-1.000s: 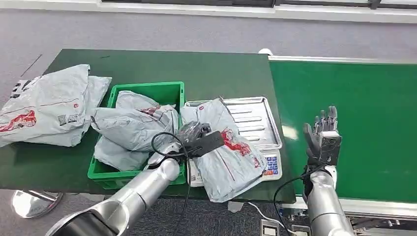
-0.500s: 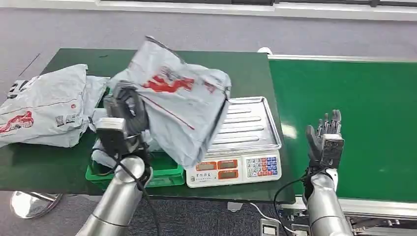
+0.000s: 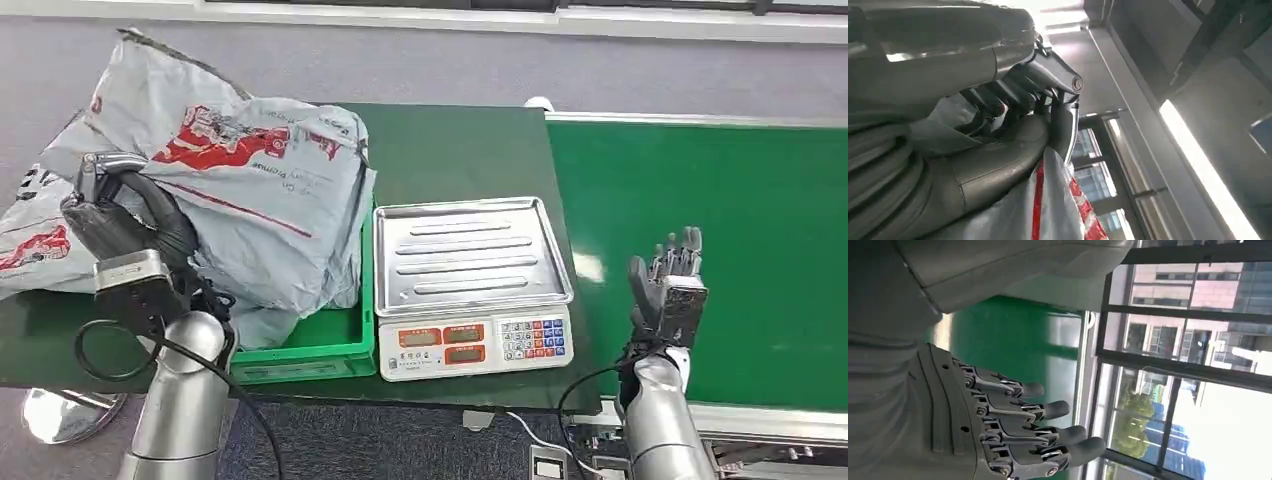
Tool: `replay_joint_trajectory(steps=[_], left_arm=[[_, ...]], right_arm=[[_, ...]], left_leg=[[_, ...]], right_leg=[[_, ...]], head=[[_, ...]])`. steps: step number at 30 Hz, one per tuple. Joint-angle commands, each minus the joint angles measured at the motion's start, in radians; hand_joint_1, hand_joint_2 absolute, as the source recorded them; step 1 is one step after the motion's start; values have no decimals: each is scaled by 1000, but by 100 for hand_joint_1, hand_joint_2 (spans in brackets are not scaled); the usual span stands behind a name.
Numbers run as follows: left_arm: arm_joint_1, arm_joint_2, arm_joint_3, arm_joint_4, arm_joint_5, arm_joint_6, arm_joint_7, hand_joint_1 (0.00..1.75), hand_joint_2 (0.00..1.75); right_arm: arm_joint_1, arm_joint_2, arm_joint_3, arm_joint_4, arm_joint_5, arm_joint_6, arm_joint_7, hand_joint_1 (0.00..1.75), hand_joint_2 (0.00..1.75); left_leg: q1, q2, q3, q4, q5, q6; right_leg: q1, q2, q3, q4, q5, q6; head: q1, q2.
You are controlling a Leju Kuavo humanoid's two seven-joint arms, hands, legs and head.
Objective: Moved the parcel from conveyor to table for the left to box.
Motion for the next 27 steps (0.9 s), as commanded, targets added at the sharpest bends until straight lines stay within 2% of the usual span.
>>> replay_joint_trajectory(steps=[1,2,3,5,7,9,21,23,26,27], left_arm=[[-260,80,137,613,-603,-128,494,175,175],[-297,99,147,691,-605,-161,527,175,175],[-354,138,115,834,-687,-245,622,175,175],[-398,161,96,957,-729,-340,664,175,175],[-419,158,90,1014,-739,-422,661,175,175],[-425,142,106,1029,-706,-497,606,175,175],[-425,142,106,1029,-706,-497,606,175,175],[-425,126,95,1032,-699,-574,561,175,175],[-438,104,44,1061,-740,-631,572,175,175],[-455,89,16,1091,-760,-718,587,175,175]], right_arm=[[19,17,-28,-30,13,12,3,0,175],[12,18,-32,-25,17,17,3,0,175],[3,20,-38,-18,22,23,3,0,175],[-13,17,-48,-2,24,27,3,0,175],[-25,9,-64,10,25,30,3,0,175],[-27,5,-72,14,27,34,3,0,175],[-27,5,-72,14,27,34,3,0,175],[-15,7,-83,0,26,40,3,0,175],[2,9,-108,-24,34,44,3,0,175],[-1,5,-117,-14,37,42,3,0,175]], left_leg=[[0,-2,3,-2,1,-1],[0,-3,5,-3,1,-1],[0,-4,4,-2,1,-1],[0,-5,3,-1,1,-1],[1,-1,3,-1,1,-2],[1,2,2,-1,2,-3],[1,4,1,0,1,-3],[2,4,3,-2,1,-3],[2,2,1,-1,2,-3],[1,2,1,-1,2,-3]], right_leg=[[0,-2,3,-1,-1,-1],[1,-3,5,-2,0,-2],[0,-4,4,-1,-1,-1],[0,-6,4,0,-1,-1],[1,-2,2,0,1,-3],[1,1,0,0,2,-3],[1,5,-1,0,3,-3],[2,5,2,-1,3,-4],[2,3,0,0,2,-3],[1,2,0,0,2,-3]], head=[[0,0],[0,0],[0,0],[0,0],[0,0],[0,0],[0,0],[0,0],[0,0],[0,0]])
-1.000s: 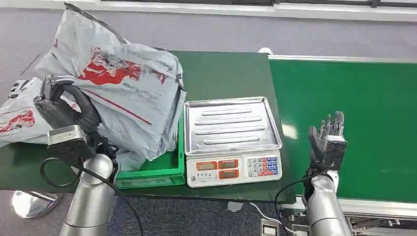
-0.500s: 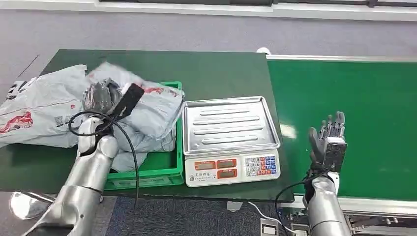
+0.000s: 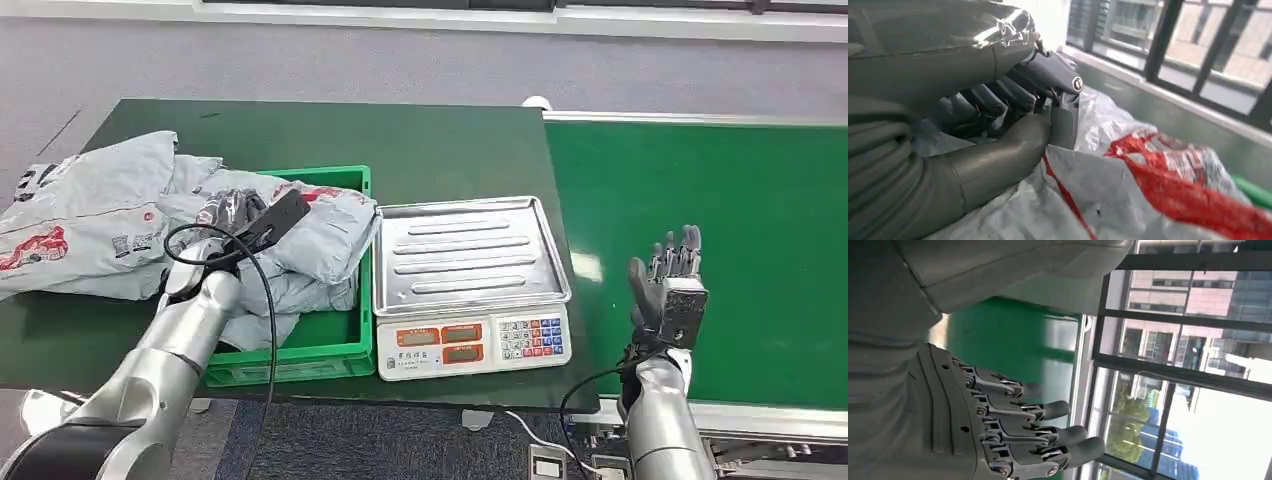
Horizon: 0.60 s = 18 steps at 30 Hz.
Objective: Moved the parcel from conveyor to table for the left to box.
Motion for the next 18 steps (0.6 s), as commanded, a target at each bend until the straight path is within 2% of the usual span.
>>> replay_joint_trajectory(steps=[1,3,7,15,16,17,18], left_arm=[[-85,-50,-115,183,-117,-201,107,175,175],[-86,-65,-137,186,-145,-201,164,175,175],[-76,-66,-153,187,-146,-274,108,175,175],[-76,-66,-153,187,-146,-274,108,175,175],[-74,-72,-152,184,-142,-275,99,96,175],[-67,-76,-143,169,-127,-258,63,0,175],[-57,-94,-84,142,-52,-215,-9,0,175]], right_arm=[[-16,-1,-111,20,9,2,3,0,175],[-18,-3,-117,23,12,5,3,0,175],[-23,0,-121,29,22,5,3,0,175],[-23,0,-121,29,22,5,3,0,175],[-23,1,-121,29,23,5,3,0,175],[-20,2,-122,22,22,5,3,0,175],[-7,6,-122,7,22,8,3,0,175]], left_leg=[[2,-3,4,-3,1,-1],[1,-5,1,0,0,0],[0,-3,3,-1,0,0],[0,-4,3,-1,0,0],[1,-4,4,-2,0,0],[0,-4,4,-2,0,0],[0,-4,3,-1,0,0]], right_leg=[[2,-3,6,-4,0,-1],[1,-5,3,-1,-1,-1],[0,-3,4,-2,0,0],[0,-5,6,-2,0,-1],[1,-4,7,-4,0,-1],[0,-4,6,-2,0,-1],[0,-5,5,-2,0,-1]], head=[[0,0],[0,0],[0,0],[0,0],[0,0],[0,0],[0,0]])
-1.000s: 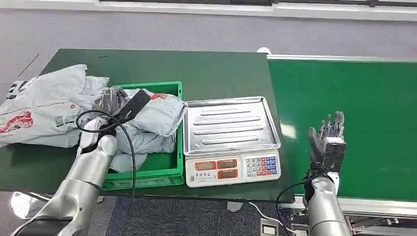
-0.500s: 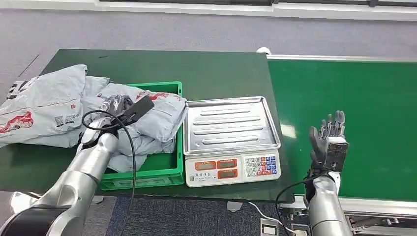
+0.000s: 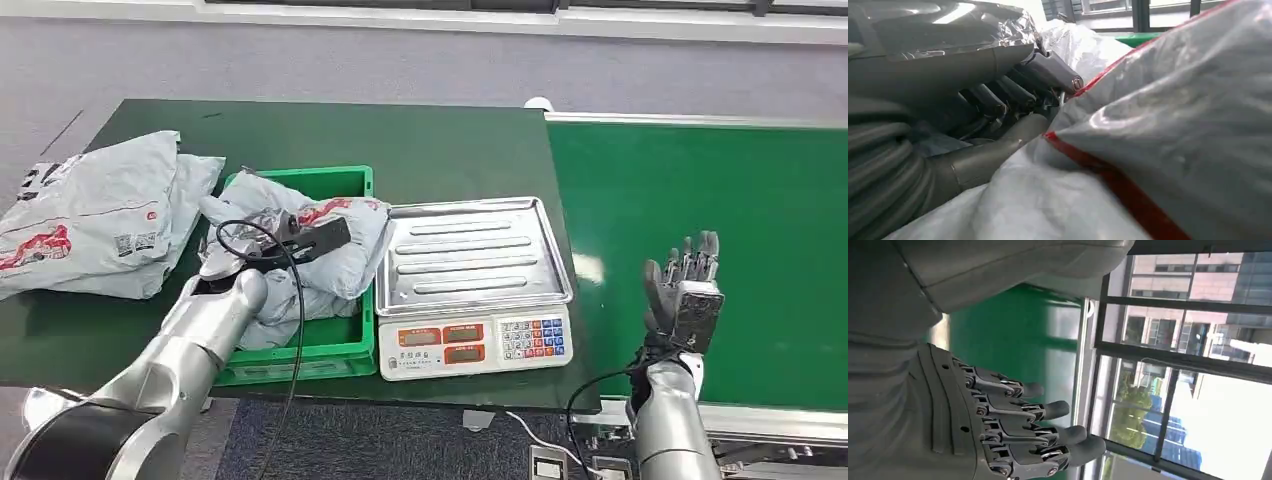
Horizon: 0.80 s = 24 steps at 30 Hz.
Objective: Moved the parcel from conveyor to table for the left to box.
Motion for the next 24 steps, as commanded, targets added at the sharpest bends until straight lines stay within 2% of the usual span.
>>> replay_joint_trajectory(steps=[1,2,5,6,8,10,11,13,15,18,24], left_arm=[[13,-44,34,3,131,134,-164,0,175],[20,-56,76,-21,181,194,-187,0,0],[51,-68,135,-120,300,303,-249,0,0],[64,-66,134,-154,318,344,-253,0,0],[80,-69,144,-198,353,404,-280,0,0],[109,-77,164,-256,406,498,-339,0,0],[134,-88,192,-314,473,572,-422,0,0],[177,-87,188,-399,538,643,-491,0,0],[209,-71,146,-465,505,763,-493,0,0],[230,-70,123,-508,504,788,-481,0,0],[254,-90,170,-569,459,788,-483,0,0]], right_arm=[[2,12,-55,-6,-2,6,3,0,175],[12,18,-56,-20,-3,6,3,0,175],[17,29,-52,-30,4,5,3,0,175],[10,28,-48,-24,4,4,3,0,175],[-6,22,-40,-1,7,10,3,0,175],[-14,20,-34,9,5,7,3,0,175],[-8,22,-28,3,2,10,3,0,175],[-6,26,-15,1,-3,-1,3,0,175],[-6,23,-4,4,-12,-9,3,0,175],[-5,17,5,5,-20,-13,3,0,175],[-5,14,15,4,-28,-18,3,0,175]], left_leg=[[1,-1,3,-2,0,0],[1,-1,2,-1,0,0],[1,-3,1,0,0,1],[2,-3,3,-3,0,0],[1,0,1,-1,0,1],[1,2,1,-1,-1,0],[0,2,0,0,0,0],[0,1,0,-1,0,0],[1,3,2,-2,-1,0],[1,3,1,-1,-1,0],[1,1,-1,0,-1,0]], right_leg=[[1,-1,3,-3,0,-1],[1,-1,3,-2,0,-1],[1,-3,2,-1,0,-1],[2,-3,6,-4,0,-1],[1,-1,2,-2,0,-1],[1,1,1,-1,0,-1],[1,2,0,-1,0,-1],[1,1,0,-1,0,-1],[1,2,2,-2,0,-2],[2,3,1,-2,0,-1],[1,1,0,0,-1,-1]], head=[[0,0],[0,0],[0,0],[0,0],[0,0],[0,0],[0,0],[0,0],[0,0],[0,0],[0,0]])
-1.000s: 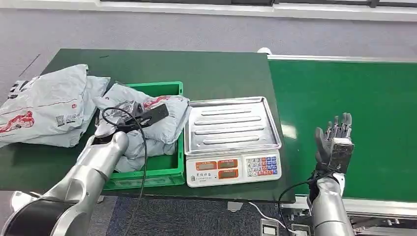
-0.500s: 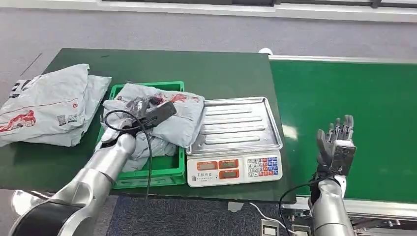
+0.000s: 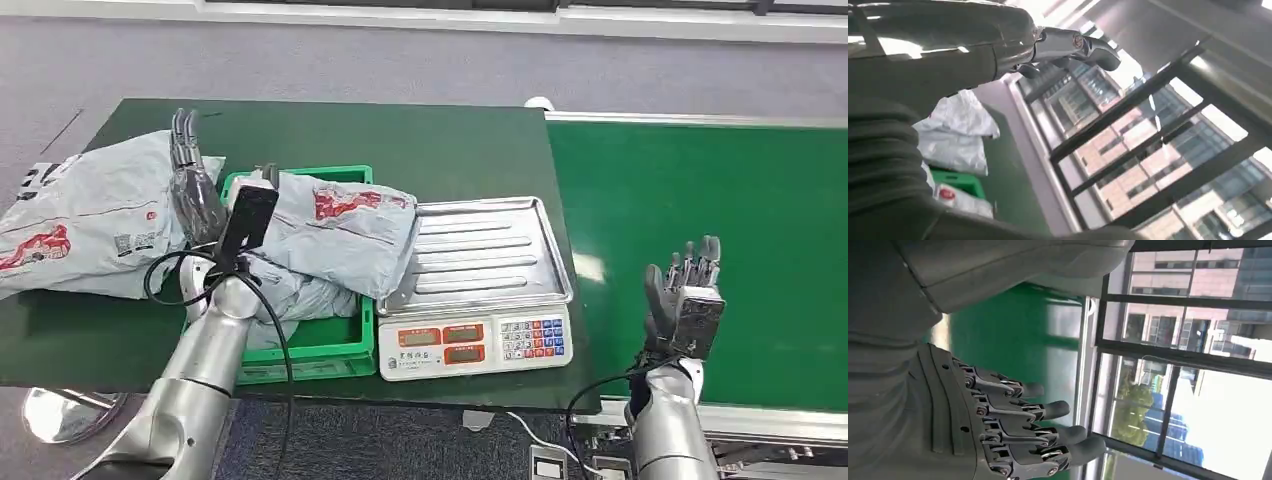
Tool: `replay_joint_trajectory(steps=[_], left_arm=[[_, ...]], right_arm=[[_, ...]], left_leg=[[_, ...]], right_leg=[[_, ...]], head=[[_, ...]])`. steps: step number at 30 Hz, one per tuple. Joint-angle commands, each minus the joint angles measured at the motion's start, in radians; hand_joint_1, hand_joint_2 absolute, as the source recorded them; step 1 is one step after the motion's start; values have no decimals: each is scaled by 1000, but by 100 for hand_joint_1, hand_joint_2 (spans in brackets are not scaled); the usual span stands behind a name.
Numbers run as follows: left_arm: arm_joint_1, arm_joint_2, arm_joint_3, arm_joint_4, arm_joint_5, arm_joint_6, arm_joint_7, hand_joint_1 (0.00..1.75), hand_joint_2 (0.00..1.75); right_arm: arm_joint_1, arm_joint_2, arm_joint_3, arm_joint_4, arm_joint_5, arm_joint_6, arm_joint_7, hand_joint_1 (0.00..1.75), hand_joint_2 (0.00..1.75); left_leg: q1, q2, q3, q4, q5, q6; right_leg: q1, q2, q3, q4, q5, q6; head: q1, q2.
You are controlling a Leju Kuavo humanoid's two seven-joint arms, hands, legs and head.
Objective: Moved the parcel from conveyor to table for the left to box.
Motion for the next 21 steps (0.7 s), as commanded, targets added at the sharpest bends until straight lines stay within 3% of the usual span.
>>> replay_joint_trajectory(steps=[1,10,11,13,14,15,16,21], left_arm=[[40,-19,64,-122,-42,6,3,0,0],[30,-34,85,-106,-36,6,-13,0,0],[29,-38,70,-119,74,-34,-75,0,0],[55,-29,18,-182,344,-342,-174,0,0],[60,-29,6,-189,354,-361,-181,0,175],[82,-25,-35,-213,473,-554,-205,0,175],[101,-28,-71,-224,500,-621,-205,0,175],[160,-51,-229,-122,597,-785,-205,0,175]], right_arm=[[-27,5,17,30,-14,-7,3,0,175],[-35,0,20,40,-18,-11,3,0,175],[-43,-5,22,49,-22,-11,3,0,175],[-59,-16,27,67,-26,-1,3,0,175],[-63,-18,27,72,-27,-1,3,0,175],[-74,-24,34,86,-29,7,3,0,175],[-83,-27,38,100,-28,9,3,0,175],[-102,-27,75,117,-10,6,3,0,175]], left_leg=[[1,3,2,0,-1,0],[1,3,2,-1,-1,-1],[1,2,2,0,-1,0],[1,2,1,0,-1,0],[1,2,2,-1,-1,-1],[1,3,1,0,-1,0],[0,2,1,0,-1,0],[0,1,3,-1,-1,0]], right_leg=[[1,3,2,-1,0,-1],[1,3,2,-1,0,-1],[1,2,2,-1,0,-1],[1,2,2,-1,0,-1],[1,2,2,-2,0,-1],[1,3,1,-1,0,-1],[0,2,1,-1,0,0],[0,1,3,-2,0,0]], head=[[0,0],[0,0],[0,0],[0,0],[0,0],[0,0],[0,0],[0,0]])
